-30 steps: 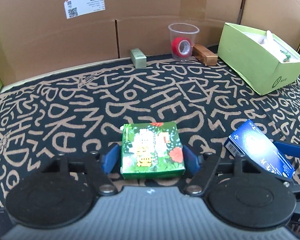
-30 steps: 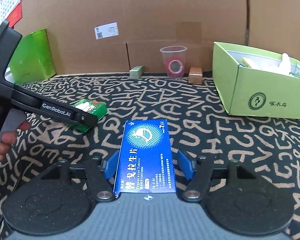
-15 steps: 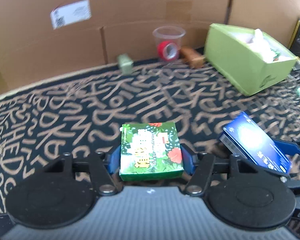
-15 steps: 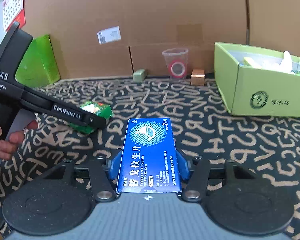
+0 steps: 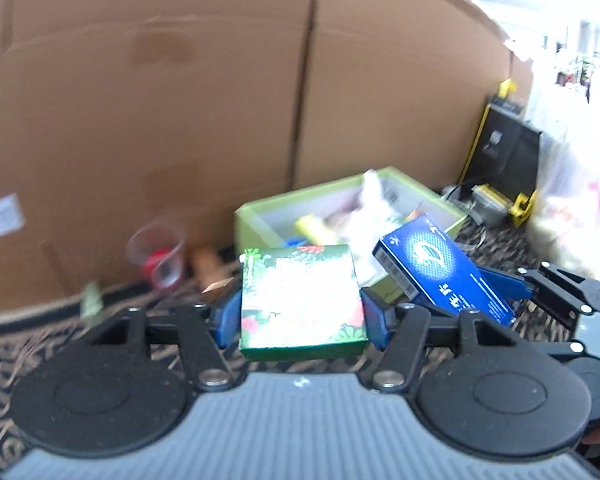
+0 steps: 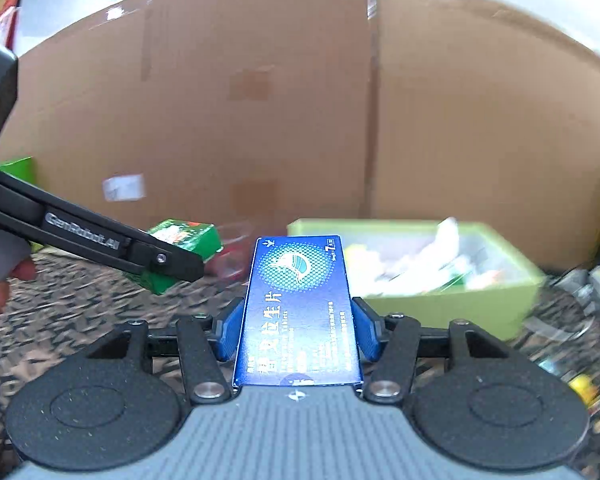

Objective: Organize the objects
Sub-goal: 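Carry the blue box and floral box over the green shoebox, then open both tools to drop the boxes into the shoebox, then withdraw both tools from the shoebox toward the small boxes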

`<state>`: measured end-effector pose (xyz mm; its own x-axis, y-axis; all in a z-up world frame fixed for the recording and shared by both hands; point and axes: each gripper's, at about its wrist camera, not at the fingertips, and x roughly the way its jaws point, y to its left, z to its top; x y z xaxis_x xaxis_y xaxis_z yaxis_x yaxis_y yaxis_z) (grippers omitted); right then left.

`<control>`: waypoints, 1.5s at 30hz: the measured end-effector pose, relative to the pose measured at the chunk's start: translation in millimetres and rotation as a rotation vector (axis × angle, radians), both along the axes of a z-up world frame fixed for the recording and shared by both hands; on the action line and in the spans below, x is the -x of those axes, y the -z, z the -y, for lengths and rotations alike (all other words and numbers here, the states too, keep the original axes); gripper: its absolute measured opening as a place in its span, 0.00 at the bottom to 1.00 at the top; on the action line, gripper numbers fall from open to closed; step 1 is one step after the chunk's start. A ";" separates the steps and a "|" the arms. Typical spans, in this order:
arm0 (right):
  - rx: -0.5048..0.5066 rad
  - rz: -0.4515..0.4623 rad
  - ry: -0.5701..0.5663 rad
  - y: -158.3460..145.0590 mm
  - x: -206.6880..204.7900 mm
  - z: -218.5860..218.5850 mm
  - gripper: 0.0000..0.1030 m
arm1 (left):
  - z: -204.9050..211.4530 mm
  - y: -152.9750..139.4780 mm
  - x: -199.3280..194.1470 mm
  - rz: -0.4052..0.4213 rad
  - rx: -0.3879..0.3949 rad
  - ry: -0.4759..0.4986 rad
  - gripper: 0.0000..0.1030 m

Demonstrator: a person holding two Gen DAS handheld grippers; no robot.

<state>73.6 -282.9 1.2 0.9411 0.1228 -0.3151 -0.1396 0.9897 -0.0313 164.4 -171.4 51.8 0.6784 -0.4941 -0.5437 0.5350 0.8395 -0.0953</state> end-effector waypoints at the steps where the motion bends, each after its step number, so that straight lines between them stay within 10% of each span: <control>1: 0.020 0.014 0.025 -3.6 -4.1 8.3 0.59 | 10.6 -3.5 -4.9 -0.002 0.007 0.012 0.59; 22: 0.160 0.064 0.218 -4.6 -143.4 132.9 0.59 | 144.3 30.2 -129.2 -0.056 0.102 0.013 0.67; 25: 0.132 0.034 0.188 11.4 -159.2 134.2 0.62 | 139.0 46.0 -136.3 -0.100 0.126 0.016 1.00; 33: 0.201 -0.021 0.203 36.7 -156.8 127.9 0.80 | 110.9 43.5 -132.1 -0.087 0.123 -0.027 1.00; 45: 0.142 0.153 0.133 -17.2 -88.4 73.4 0.84 | 35.6 2.2 -52.1 0.020 0.083 -0.050 1.00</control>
<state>162.0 -356.4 18.4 0.9840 -0.0406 -0.1733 0.0084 0.9832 -0.1822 216.5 -207.0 49.6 0.7136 -0.5025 -0.4881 0.4954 0.8546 -0.1554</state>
